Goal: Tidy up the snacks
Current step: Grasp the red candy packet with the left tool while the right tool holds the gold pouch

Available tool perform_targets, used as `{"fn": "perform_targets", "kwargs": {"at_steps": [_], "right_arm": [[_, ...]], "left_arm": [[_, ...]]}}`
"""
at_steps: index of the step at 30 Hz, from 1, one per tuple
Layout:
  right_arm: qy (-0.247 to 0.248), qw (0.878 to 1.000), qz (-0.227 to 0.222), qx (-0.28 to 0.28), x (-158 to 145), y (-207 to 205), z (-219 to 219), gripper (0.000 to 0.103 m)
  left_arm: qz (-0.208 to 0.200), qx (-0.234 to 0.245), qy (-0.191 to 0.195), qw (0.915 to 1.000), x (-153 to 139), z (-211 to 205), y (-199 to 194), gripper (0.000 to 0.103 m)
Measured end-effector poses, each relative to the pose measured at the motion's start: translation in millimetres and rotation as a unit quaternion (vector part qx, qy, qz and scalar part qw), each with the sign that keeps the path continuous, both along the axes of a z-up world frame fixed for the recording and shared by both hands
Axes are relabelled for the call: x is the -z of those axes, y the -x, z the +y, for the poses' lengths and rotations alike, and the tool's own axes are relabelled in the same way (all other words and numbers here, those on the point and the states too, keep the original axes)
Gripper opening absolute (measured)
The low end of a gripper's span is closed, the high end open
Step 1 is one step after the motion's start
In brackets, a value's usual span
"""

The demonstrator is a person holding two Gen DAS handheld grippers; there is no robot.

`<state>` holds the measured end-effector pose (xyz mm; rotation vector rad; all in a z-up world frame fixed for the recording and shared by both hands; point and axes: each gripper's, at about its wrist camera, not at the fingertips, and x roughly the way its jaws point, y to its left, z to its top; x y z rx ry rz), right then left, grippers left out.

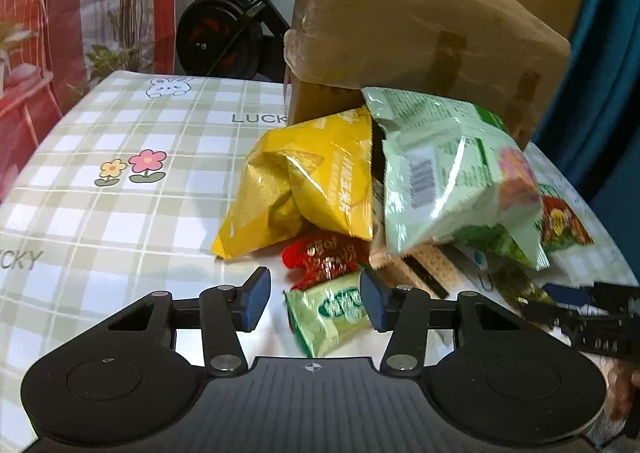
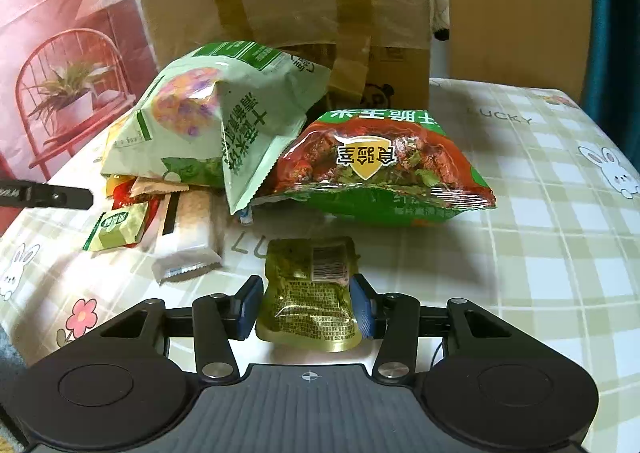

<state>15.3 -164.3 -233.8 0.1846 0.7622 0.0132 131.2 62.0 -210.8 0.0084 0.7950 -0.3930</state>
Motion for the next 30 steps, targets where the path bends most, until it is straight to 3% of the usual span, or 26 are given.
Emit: {"fn": "perform_targets", "kwargs": {"at_steps": [10,17,21,22,23,24,29,30], "right_arm": [[-0.006,1.000,-0.004,0.003,2,-1,-2,0.045],[-0.009,1.000,-0.007,0.005,4,-3,-2,0.045],[-0.011,1.000,-0.009,0.008,5,-1,-1,0.046],[-0.010,1.000,-0.010,0.009,6,-1,0,0.046],[-0.010,1.000,-0.011,0.009,6,-1,0,0.046],[-0.010,1.000,-0.011,0.009,6,-1,-1,0.046],[-0.018,1.000,-0.011,0.012,5,1,-1,0.046],[-0.019,1.000,-0.011,0.013,5,2,-2,0.046]], "left_arm": [[0.033,-0.016,-0.011,0.9993,29,-12,-36,0.049],[0.005,-0.009,-0.065,0.9979,32,-37,-26,0.056],[0.002,-0.036,-0.081,0.9960,31,-47,-21,0.056],[0.003,-0.041,-0.082,0.9958,31,-49,-21,0.053],[0.002,-0.041,-0.080,0.9960,30,-53,-21,0.044],[0.001,-0.037,-0.078,0.9963,29,-55,-19,0.042],[-0.018,-0.043,-0.062,0.9970,17,-47,-3,0.007],[-0.023,-0.041,-0.061,0.9970,14,-46,2,0.008]]}}
